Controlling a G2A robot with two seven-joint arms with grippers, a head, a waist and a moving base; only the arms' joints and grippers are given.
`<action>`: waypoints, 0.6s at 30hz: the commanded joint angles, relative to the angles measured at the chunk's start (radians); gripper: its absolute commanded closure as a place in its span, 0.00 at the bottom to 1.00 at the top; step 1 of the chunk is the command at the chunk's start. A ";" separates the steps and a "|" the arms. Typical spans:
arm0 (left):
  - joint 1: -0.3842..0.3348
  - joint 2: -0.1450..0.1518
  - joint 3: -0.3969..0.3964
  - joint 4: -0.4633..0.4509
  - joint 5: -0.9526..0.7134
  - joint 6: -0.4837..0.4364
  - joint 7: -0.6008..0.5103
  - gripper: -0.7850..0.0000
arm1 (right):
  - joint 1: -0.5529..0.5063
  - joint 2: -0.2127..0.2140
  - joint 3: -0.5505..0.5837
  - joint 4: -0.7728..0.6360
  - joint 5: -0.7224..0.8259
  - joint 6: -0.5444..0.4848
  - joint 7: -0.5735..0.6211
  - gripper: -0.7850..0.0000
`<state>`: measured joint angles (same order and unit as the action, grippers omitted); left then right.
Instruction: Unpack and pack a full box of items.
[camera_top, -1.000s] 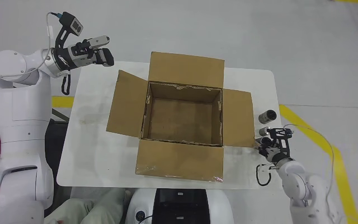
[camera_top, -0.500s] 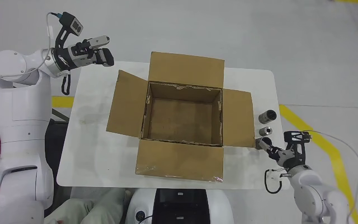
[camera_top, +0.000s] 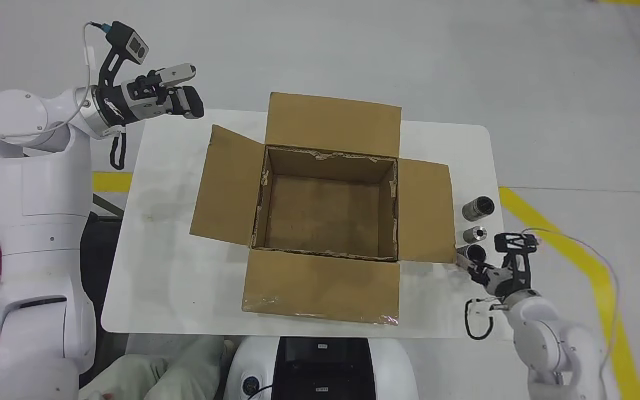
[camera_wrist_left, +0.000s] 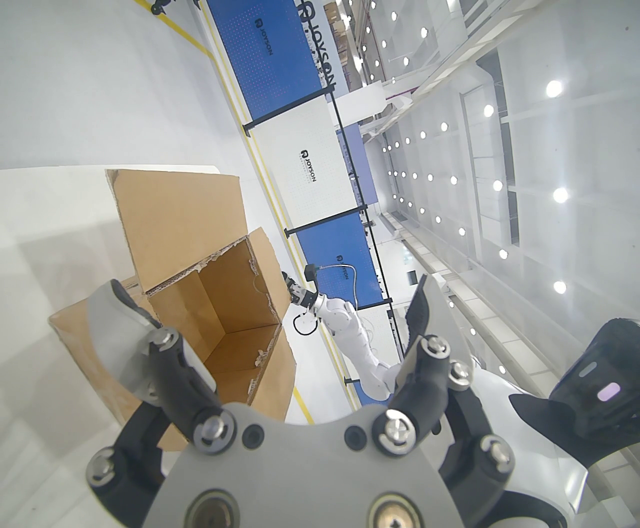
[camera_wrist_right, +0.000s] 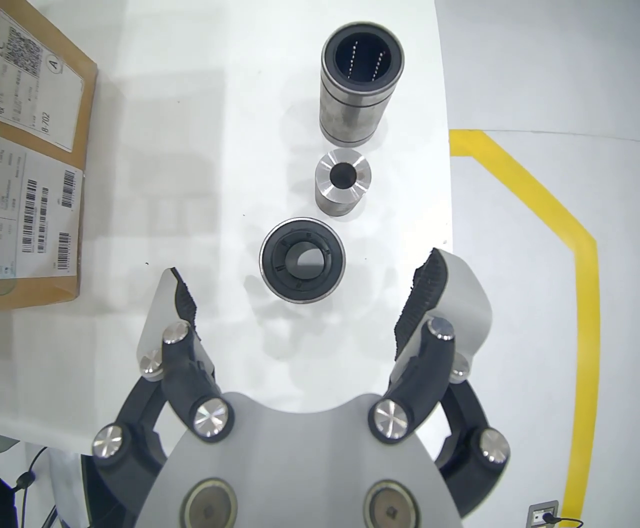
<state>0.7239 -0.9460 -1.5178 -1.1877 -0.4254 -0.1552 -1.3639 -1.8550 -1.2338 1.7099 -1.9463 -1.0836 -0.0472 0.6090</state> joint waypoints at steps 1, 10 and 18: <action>0.000 0.000 0.000 0.000 0.000 0.000 0.000 0.00 | 0.012 0.000 -0.006 0.017 0.002 -0.004 0.001 0.00; 0.000 0.000 0.000 0.000 0.000 0.000 0.000 0.00 | 0.067 0.003 -0.025 0.091 0.006 -0.012 0.010 0.00; 0.000 0.000 0.000 0.000 0.000 0.000 0.000 0.00 | 0.099 0.005 -0.034 0.137 0.019 -0.017 0.016 0.22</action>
<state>0.7239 -0.9460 -1.5178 -1.1877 -0.4254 -0.1552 -1.3639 -1.7591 -1.2293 1.6765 -1.8141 -1.0646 -0.0640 0.6241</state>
